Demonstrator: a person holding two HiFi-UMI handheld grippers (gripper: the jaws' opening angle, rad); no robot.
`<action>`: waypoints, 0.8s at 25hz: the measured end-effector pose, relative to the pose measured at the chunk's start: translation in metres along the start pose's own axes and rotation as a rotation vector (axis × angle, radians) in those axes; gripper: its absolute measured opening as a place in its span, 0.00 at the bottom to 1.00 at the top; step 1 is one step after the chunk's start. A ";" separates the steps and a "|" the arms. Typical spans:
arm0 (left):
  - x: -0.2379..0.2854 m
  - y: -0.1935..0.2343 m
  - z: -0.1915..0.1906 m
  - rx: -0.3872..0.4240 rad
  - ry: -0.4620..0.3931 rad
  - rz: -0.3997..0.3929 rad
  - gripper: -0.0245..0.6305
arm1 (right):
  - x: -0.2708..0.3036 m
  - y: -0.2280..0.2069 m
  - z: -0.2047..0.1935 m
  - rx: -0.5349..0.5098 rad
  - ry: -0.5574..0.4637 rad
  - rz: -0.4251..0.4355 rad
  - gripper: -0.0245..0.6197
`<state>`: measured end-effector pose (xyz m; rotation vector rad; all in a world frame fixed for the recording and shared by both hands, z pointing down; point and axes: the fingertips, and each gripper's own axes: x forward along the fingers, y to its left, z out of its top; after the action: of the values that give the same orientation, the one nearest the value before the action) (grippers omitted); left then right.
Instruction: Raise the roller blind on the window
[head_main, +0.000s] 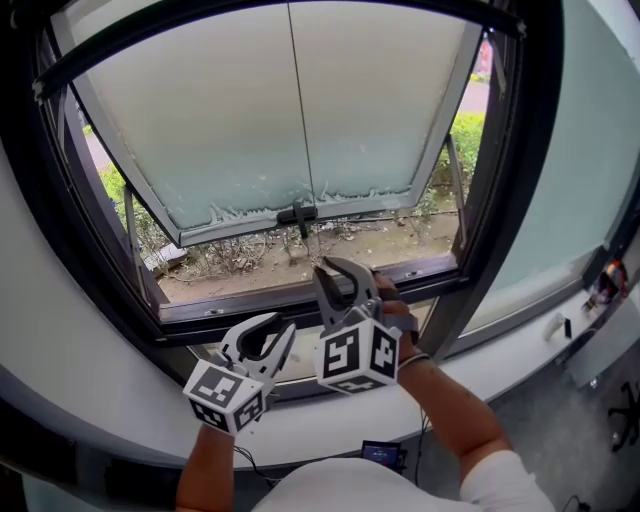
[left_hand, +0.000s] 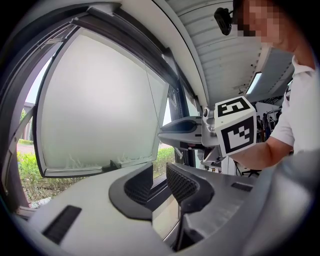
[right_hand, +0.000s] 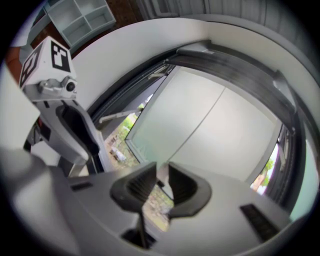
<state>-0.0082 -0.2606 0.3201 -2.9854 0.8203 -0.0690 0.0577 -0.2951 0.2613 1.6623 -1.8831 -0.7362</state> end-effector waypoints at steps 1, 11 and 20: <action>0.001 -0.001 -0.001 -0.002 0.002 -0.001 0.19 | 0.000 -0.001 0.001 0.000 -0.003 -0.001 0.17; 0.009 -0.008 -0.007 -0.023 0.022 -0.009 0.19 | -0.004 -0.012 0.009 0.001 -0.041 -0.026 0.17; 0.008 -0.010 -0.008 -0.040 0.020 -0.006 0.19 | -0.008 -0.029 0.024 -0.001 -0.087 -0.073 0.16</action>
<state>0.0037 -0.2563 0.3288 -3.0298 0.8241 -0.0843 0.0629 -0.2887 0.2240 1.7315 -1.8889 -0.8515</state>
